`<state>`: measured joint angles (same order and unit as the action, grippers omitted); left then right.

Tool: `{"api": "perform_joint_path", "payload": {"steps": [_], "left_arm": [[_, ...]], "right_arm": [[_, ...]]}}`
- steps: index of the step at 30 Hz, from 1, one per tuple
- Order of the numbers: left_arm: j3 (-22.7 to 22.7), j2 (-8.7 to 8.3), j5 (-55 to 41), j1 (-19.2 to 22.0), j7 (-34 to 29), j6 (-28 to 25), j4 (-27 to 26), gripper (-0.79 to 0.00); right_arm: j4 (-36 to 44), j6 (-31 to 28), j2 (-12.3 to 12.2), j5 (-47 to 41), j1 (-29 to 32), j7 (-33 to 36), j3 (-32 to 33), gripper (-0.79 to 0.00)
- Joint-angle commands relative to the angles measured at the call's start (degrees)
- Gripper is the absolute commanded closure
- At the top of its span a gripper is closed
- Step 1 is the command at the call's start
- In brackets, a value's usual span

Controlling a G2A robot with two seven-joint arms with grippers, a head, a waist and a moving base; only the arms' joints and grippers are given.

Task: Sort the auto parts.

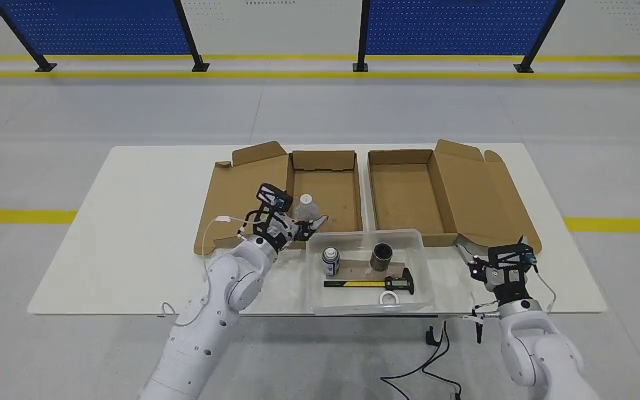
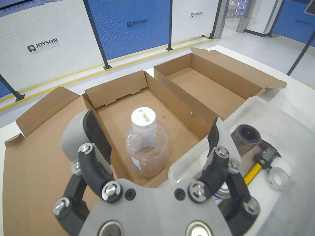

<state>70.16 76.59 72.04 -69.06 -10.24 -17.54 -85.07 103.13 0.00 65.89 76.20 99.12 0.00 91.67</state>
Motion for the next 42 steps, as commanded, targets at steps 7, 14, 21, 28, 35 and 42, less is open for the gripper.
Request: {"api": "perform_joint_path", "payload": {"steps": [7,14,21,28,35,42], "left_arm": [[0.7,-0.92,-6.8,-6.3,-15.5,-4.4,-12.9,-0.785],[-4.7,-0.93,-5.6,-5.1,-26.6,-6.1,-14.3,-0.785],[-8.1,-0.48,-5.2,-2.0,-27.9,-4.3,-10.6,-0.785],[-10.0,-0.31,-3.9,0.4,-28.4,-3.8,-6.9,-0.785],[-10.7,-0.37,-2.4,1.3,-28.0,-3.2,-5.2,-0.785],[-11.1,-0.36,-3.2,2.0,-27.3,-3.2,-2.9,-0.785]], "right_arm": [[0.0,0.0,0.0,0.0,0.0,0.0,0.0,-0.785],[0.0,0.0,0.0,0.0,0.0,0.0,0.0,-0.785],[0.0,0.0,0.0,0.0,0.0,0.0,0.0,-0.785],[0.0,0.0,0.0,0.0,0.0,0.0,0.0,-0.785],[0.0,0.0,0.0,0.0,0.0,0.0,0.0,-0.785],[0.0,0.0,0.0,0.0,0.0,0.0,0.0,-0.785]]}}
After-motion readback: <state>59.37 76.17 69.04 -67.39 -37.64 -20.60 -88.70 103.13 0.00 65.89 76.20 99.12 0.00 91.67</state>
